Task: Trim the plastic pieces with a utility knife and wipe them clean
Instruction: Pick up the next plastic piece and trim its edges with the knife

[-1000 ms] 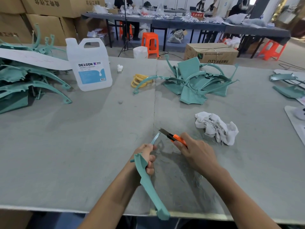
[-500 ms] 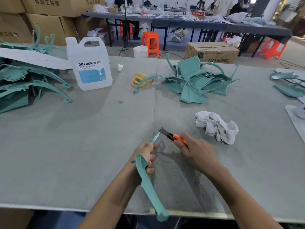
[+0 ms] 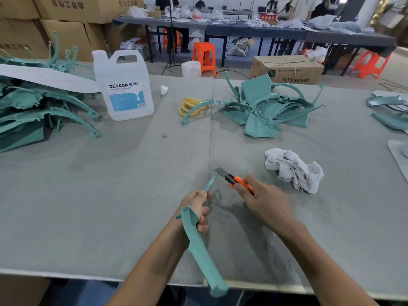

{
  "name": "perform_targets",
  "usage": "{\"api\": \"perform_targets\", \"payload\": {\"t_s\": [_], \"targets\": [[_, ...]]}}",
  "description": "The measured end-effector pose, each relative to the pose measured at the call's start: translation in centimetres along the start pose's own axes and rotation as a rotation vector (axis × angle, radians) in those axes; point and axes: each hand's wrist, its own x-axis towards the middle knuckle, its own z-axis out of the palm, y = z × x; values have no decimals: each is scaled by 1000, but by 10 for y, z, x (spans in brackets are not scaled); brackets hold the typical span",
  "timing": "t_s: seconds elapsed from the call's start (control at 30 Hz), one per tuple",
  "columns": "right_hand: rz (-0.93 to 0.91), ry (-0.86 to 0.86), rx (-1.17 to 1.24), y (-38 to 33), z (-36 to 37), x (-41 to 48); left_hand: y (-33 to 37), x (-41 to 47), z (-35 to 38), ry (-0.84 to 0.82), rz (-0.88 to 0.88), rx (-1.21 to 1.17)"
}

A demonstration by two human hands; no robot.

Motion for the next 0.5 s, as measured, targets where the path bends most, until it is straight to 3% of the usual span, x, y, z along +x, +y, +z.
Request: {"api": "perform_targets", "payload": {"t_s": [0.23, 0.5], "targets": [[129, 9, 18, 2, -8, 16, -9, 6, -2, 10, 77, 102], [113, -172, 148, 4, -22, 24, -9, 20, -20, -118, 5, -60]]}}
